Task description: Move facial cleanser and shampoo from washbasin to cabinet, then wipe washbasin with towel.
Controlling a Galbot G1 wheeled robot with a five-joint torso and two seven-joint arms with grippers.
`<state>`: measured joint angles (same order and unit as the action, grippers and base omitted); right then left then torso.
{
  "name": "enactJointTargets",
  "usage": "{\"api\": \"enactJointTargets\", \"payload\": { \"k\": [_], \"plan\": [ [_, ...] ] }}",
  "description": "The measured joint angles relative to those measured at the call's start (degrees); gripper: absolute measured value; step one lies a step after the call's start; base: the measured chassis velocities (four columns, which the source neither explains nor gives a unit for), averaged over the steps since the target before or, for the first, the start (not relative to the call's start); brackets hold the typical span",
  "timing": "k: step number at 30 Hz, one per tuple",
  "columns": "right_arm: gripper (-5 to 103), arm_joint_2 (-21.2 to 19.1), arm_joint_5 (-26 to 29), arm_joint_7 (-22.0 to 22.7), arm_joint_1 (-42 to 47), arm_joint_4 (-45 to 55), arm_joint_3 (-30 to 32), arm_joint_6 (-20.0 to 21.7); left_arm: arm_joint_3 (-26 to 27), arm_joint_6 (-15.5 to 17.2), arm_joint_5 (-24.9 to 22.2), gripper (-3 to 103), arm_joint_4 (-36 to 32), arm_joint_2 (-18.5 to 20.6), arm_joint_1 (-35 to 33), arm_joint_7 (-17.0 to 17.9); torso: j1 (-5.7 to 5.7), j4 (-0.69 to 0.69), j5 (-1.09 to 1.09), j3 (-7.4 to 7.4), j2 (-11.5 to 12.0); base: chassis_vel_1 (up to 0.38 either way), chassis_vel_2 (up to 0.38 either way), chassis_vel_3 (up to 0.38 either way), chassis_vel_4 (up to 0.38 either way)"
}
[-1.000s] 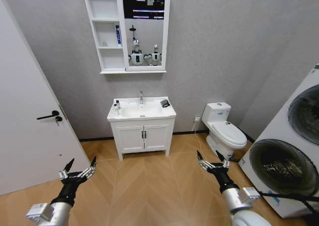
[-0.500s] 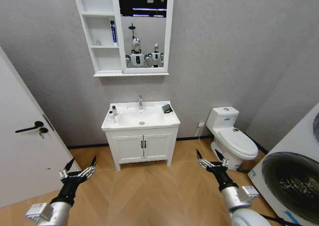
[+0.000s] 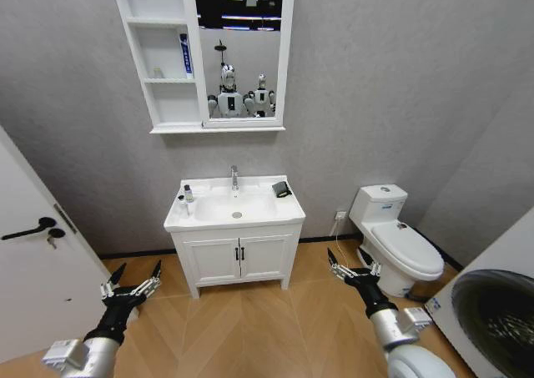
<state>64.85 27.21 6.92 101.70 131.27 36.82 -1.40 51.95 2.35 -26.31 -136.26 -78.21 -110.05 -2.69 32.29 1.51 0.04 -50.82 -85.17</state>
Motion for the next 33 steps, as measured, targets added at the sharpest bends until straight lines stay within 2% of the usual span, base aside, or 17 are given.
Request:
{"api": "enactJointTargets", "payload": {
  "k": [3,7,8,10,13,15,21,29,32,33],
  "plan": [
    [100,0.14,-0.05,0.00,0.00,0.00,-0.04,-0.01,-0.02,0.00,0.00,98,0.00,0.05,-0.01,0.01,0.00,0.00,-0.07,0.00,0.00,-0.311,0.334,0.334,-0.319],
    [100,0.32,-0.12,0.00,-0.01,-0.01,-0.25,-0.01,-0.02,0.00,0.02,98,0.03,0.20,-0.04,0.02,0.08,-0.01,0.00,-0.02,0.03,-0.313,0.295,0.269,-0.302],
    [100,0.36,-0.12,-0.02,-0.06,-0.04,-0.33,-0.01,-0.01,0.01,0.05,98,0.12,0.22,-0.05,0.07,0.08,-0.01,-0.08,-0.02,0.04,-0.269,0.217,0.248,-0.218],
    [100,0.44,-0.10,-0.08,-0.17,-0.12,-0.38,-0.14,-0.01,0.03,0.17,98,0.20,0.26,-0.14,0.17,0.05,0.00,-0.07,-0.01,0.03,-0.269,0.222,0.244,-0.218],
    [100,0.53,-0.05,-0.10,-0.51,-0.35,-0.43,-0.66,-0.10,0.15,0.53,96,0.23,0.38,-0.35,0.27,0.03,0.00,-0.03,-0.01,0.03,-0.165,0.176,0.152,-0.157],
    [100,0.23,-0.48,0.02,-0.67,-0.45,-0.47,-1.12,-0.16,0.25,0.60,99,0.40,0.47,-0.33,0.32,-0.02,-0.01,-0.04,0.01,0.00,-0.134,0.152,0.134,-0.143],
    [100,0.07,-1.95,0.90,-1.17,-0.22,-0.37,0.19,-1.09,0.26,1.75,99,2.04,1.34,0.04,0.42,0.01,0.00,-0.04,0.00,0.01,-0.077,0.095,0.107,-0.083],
    [100,-2.53,-2.48,1.06,-2.71,-1.23,-1.36,1.28,-2.34,0.13,3.34,100,6.42,5.20,2.22,0.57,-0.03,-0.01,-0.04,0.01,-0.01,-0.007,0.002,0.006,-0.006],
    [100,-3.49,-2.26,0.88,-3.03,-1.96,-1.74,1.56,-3.67,1.13,1.49,100,11.45,9.17,6.25,1.65,-0.03,0.00,-0.05,0.01,-0.01,0.000,0.000,0.000,0.000],
    [100,-3.49,-2.26,0.88,-3.03,-1.96,-1.74,1.56,-3.67,1.13,1.49,100,11.45,9.17,6.25,1.65,-0.03,0.00,-0.05,0.01,-0.01,0.000,0.000,0.000,0.000]
  ]
}}
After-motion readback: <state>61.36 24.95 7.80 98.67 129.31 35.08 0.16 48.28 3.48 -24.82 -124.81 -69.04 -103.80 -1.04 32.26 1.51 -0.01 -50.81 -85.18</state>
